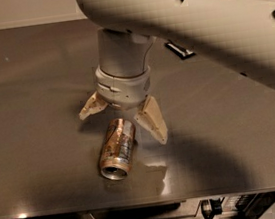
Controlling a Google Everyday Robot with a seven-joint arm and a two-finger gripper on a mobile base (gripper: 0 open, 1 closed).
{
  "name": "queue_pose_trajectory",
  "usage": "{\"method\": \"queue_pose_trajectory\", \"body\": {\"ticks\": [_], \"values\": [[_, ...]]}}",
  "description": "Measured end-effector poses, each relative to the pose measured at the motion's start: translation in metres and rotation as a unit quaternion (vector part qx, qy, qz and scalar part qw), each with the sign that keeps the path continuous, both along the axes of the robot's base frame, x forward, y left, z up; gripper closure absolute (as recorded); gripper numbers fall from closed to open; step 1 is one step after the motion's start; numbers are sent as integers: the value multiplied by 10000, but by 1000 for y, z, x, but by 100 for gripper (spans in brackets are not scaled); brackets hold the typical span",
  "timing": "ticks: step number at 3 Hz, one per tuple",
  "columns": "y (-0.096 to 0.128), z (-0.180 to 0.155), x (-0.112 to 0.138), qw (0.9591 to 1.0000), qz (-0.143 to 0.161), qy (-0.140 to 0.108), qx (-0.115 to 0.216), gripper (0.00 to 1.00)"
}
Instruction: Pick orange can
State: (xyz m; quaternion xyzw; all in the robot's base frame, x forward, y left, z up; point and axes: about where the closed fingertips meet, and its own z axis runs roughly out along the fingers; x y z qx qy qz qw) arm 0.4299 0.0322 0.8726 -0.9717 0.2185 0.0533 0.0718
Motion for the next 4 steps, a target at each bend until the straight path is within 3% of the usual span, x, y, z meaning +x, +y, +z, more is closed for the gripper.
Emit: {"method": "queue_pose_trajectory", "body": {"ticks": [1,2,3,4], "values": [[3,-13,-4,9981,539,-185,-228,0],[1,-25,-3,9952,811,-303,-445,2],[-1,-33,-1,9933,908,-333,-630,20],[-1,-30,2,9942,832,-210,-655,44]]}}
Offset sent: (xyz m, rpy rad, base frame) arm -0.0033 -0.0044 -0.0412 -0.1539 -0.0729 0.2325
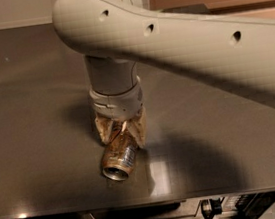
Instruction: Pick orange can
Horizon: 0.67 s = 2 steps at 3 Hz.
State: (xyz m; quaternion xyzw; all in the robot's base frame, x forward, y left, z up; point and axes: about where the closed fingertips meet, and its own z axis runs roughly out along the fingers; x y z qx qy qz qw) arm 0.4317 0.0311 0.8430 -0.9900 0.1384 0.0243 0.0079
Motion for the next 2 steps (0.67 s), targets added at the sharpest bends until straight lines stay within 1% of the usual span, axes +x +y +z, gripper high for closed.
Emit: {"method": "queue_pose_trajectory", "body": {"ticks": [1,2], "values": [[-2,12,0,9997,-192,175,30,67],[-3,33,12,9970,-579,446,271,90]]}}
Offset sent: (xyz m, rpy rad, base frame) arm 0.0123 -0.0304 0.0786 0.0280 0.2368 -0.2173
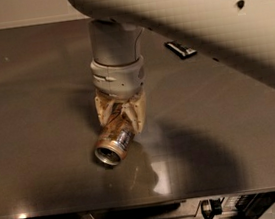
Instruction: Pick orange can
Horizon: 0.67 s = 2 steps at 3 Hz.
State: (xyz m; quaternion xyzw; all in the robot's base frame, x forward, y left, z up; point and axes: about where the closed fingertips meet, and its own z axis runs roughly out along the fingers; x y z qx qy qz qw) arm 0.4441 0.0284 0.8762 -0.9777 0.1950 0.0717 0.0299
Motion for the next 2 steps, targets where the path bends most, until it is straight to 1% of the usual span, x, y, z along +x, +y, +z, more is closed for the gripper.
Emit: {"method": "queue_pose_trajectory", "body": {"ticks": [1,2], "values": [[5,35,23,9980,-389,12,499,100],[8,68,38,9935,-663,-54,929,100]]}}
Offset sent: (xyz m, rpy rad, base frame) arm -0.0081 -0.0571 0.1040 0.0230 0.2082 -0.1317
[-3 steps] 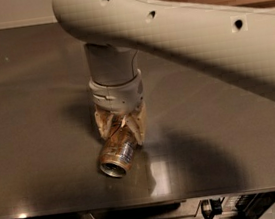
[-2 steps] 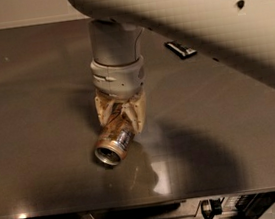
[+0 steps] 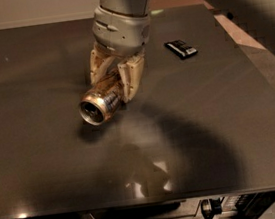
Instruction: Pick orange can
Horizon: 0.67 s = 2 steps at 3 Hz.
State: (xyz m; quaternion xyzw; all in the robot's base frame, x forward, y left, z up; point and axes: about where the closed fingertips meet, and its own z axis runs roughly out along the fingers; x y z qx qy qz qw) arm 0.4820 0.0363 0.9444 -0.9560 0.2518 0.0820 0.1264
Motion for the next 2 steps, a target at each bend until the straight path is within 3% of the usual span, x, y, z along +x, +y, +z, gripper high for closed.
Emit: {"method": "queue_pose_trajectory", "body": {"ticks": [1,2], "values": [[5,26,16,9982,-295,-131,510,100],[11,28,21,9973,-329,-232,616,100]]}}
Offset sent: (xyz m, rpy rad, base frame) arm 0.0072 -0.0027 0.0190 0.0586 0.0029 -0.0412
